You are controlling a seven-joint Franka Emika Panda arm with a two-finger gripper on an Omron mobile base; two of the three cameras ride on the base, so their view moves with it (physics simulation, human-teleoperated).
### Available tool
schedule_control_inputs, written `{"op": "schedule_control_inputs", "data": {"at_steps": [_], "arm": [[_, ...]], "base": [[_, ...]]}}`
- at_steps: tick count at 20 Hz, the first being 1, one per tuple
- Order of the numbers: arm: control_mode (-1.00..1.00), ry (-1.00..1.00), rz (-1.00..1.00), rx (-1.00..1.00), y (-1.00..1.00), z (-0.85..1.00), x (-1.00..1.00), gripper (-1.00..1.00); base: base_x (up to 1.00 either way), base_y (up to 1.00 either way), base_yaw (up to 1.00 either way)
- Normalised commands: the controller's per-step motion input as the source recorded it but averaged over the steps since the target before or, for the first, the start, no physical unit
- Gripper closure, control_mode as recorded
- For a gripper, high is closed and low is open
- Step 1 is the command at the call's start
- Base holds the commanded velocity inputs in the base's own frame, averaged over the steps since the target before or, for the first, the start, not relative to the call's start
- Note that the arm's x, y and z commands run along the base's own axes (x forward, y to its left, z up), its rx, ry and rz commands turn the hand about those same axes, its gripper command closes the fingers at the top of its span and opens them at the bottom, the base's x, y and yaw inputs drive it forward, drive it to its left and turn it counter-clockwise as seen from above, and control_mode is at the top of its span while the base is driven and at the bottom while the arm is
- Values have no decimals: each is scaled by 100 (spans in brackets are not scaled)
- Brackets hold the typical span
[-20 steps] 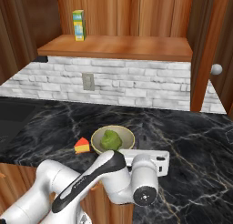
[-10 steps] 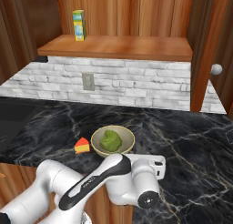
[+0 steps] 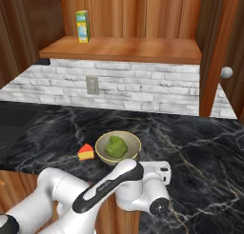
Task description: Pick the cheese from the fridge and the cheese grater from the cabinet and place them next to the salad bowl.
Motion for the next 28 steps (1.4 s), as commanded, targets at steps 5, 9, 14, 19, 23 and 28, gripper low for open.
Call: {"op": "schedule_control_inputs", "data": {"at_steps": [5, 9, 14, 19, 23, 28], "arm": [[-100, -1, 8, 1, -2, -12, 44, 100], [-100, 0, 8, 0, -21, -21, 25, 100], [-100, -7, 6, 0, -34, -31, 0, 100], [-100, -11, 9, 0, 0, -23, 0, 100], [-100, -8, 7, 0, 0, -12, 0, 100], [-100, -2, 5, 0, 0, -2, 0, -100]], "base": [[0, 0, 0], [0, 0, 0], [0, 0, 0], [0, 0, 0], [0, 0, 0], [0, 0, 0]]}}
